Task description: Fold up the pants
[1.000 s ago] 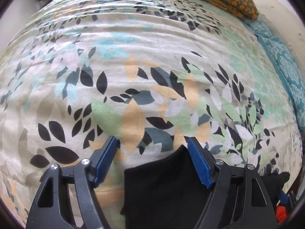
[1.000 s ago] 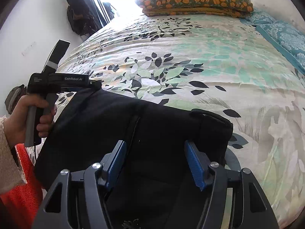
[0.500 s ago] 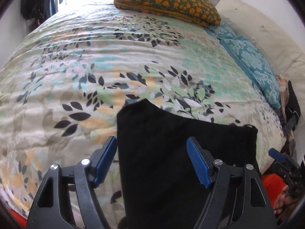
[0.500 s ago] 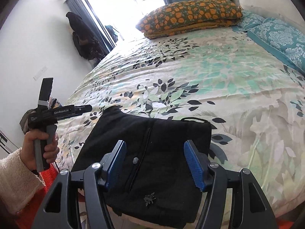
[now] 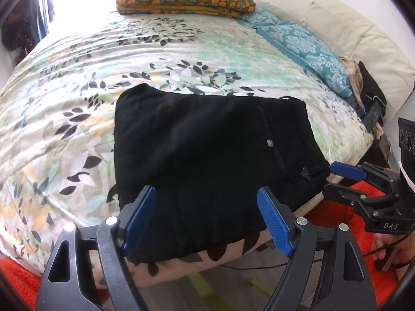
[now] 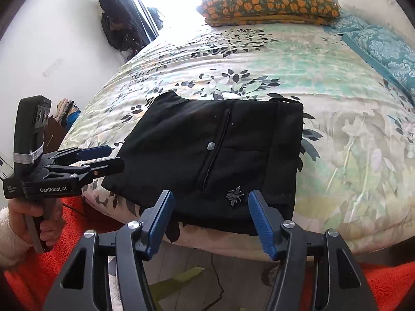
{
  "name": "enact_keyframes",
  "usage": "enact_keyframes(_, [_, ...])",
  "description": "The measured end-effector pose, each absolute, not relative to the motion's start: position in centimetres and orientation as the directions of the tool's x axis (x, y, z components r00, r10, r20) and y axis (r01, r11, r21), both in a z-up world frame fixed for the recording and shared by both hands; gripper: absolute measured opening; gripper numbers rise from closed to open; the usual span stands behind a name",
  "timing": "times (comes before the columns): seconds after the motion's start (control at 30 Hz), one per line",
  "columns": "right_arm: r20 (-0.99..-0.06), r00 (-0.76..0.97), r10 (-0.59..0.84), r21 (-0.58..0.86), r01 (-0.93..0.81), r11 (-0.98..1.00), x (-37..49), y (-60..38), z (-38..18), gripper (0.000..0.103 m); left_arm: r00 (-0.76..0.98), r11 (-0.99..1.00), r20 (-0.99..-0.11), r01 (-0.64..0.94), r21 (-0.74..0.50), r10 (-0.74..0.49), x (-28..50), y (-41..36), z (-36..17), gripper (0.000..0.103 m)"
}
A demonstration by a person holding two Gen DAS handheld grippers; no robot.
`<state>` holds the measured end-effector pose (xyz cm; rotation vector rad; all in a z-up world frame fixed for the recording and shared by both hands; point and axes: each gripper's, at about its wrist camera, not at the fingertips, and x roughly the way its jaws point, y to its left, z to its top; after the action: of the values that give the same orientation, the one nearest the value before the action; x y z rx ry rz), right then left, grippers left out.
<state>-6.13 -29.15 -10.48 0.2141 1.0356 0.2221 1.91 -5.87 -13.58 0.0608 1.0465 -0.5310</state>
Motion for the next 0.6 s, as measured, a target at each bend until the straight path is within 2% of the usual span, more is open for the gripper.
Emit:
enact_keyframes(0.1, [-0.896, 0.361, 0.258, 0.269, -0.022, 0.963, -5.5, -29.5, -14.1, 0.065, 0.304, 0.889, -0.902, 0.431, -0.157, -0.307, 2.4, -6.4, -17.3, 0.083])
enact_keyframes(0.13, [-0.896, 0.351, 0.273, 0.29, -0.006, 0.957, -5.7, -29.9, -14.2, 0.065, 0.326, 0.886, -0.899, 0.446, -0.126, -0.292, 1.9, -6.5, -17.5, 0.083])
enact_keyframes(0.2, [-0.881, 0.375, 0.287, 0.314, 0.011, 0.949, -6.3, -30.7, -13.4, 0.065, 0.348, 0.88, -0.893, 0.465, -0.099, -0.284, 0.8, -6.2, -16.5, 0.083])
enact_keyframes(0.37, [-0.828, 0.506, 0.242, 0.304, 0.043, 0.952, -7.2, -32.5, -10.7, 0.067, 0.383, 0.899, -0.856, 0.396, -0.187, -0.347, 1.1, -3.4, -12.7, 0.083])
enact_keyframes(0.4, [-0.816, 0.526, 0.239, 0.304, 0.038, 0.952, -7.2, -32.7, -10.2, 0.071, 0.397, 0.902, -0.845, 0.381, -0.204, -0.359, 1.3, -2.7, -11.9, 0.083])
enact_keyframes(0.43, [-0.804, 0.543, 0.244, 0.309, 0.03, 0.951, -7.1, -32.9, -9.8, 0.074, 0.401, 0.903, -0.835, 0.361, -0.234, -0.376, 1.9, -1.9, -11.4, 0.083])
enact_keyframes(0.5, [-0.787, 0.56, 0.258, 0.33, 0.03, 0.943, -6.6, -33.9, -9.3, 0.089, 0.37, 0.891, -0.818, 0.294, -0.347, -0.441, 3.7, 0.5, -11.4, 0.083])
enact_keyframes(0.6, [-0.764, 0.538, 0.355, 0.448, 0.047, 0.893, -4.5, -37.1, -10.1, 0.09, 0.268, 0.817, -0.772, 0.145, -0.559, -0.576, 7.2, 4.6, -13.9, 0.083])
